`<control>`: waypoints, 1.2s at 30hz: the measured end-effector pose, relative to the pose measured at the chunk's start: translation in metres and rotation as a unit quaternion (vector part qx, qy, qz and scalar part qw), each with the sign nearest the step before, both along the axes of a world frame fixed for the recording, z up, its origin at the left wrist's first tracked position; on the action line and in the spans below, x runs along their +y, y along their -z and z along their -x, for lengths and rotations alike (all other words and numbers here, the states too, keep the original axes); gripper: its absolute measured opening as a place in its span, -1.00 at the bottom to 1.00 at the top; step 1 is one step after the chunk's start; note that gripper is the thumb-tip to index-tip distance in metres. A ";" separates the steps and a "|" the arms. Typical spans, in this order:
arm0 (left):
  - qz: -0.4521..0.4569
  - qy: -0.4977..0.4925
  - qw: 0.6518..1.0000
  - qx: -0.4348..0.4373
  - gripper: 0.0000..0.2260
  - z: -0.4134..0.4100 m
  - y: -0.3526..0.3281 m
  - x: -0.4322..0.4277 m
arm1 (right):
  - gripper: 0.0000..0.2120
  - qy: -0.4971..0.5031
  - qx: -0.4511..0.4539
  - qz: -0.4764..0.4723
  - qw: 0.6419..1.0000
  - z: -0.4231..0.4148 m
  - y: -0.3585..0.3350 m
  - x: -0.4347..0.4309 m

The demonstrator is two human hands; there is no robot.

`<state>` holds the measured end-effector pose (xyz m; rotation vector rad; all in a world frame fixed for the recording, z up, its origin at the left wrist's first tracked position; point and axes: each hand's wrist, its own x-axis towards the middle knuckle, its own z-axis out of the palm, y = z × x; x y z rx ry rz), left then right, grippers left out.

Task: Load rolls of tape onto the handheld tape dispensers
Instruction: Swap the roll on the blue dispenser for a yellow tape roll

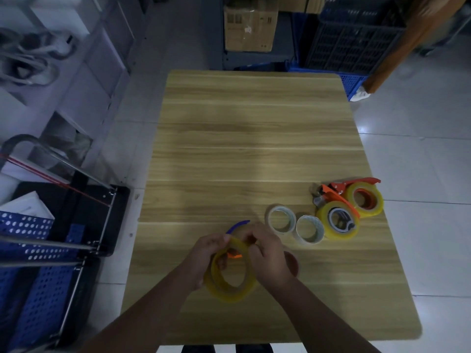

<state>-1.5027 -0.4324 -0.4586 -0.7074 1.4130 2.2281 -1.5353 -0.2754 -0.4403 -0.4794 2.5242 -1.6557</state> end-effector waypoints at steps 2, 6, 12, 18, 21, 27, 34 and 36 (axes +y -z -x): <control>-0.005 -0.004 1.000 -0.004 -0.80 0.001 -0.001 0.003 | -0.84 0.017 -0.003 0.008 1.000 0.001 -0.002 -0.001; -0.008 -0.008 1.000 -0.009 -0.79 0.003 -0.006 0.005 | -0.86 0.065 0.011 0.030 0.997 -0.002 -0.007 -0.002; -0.022 -0.018 0.999 -0.040 -0.80 0.001 -0.004 0.007 | -0.84 0.083 0.000 0.034 0.996 -0.003 -0.006 -0.001; -0.008 -0.011 1.000 -0.020 -0.76 0.003 -0.008 0.006 | -0.88 0.069 -0.032 0.038 0.996 -0.003 -0.001 -0.002; -0.004 -0.024 0.999 -0.025 -0.76 0.001 -0.006 0.005 | -0.86 0.087 -0.036 0.036 0.995 -0.003 -0.002 -0.004; -0.014 -0.040 0.999 -0.030 -0.81 -0.002 -0.008 0.006 | -0.86 0.093 -0.042 0.021 0.995 -0.003 0.003 -0.006; -0.003 -0.036 0.999 -0.024 -0.74 -0.002 -0.009 0.002 | -0.87 0.075 -0.049 0.030 0.996 -0.001 0.005 -0.009; -0.002 -0.038 0.999 -0.026 -0.76 -0.002 -0.008 0.002 | -0.86 0.086 -0.051 0.031 0.994 -0.001 0.004 -0.009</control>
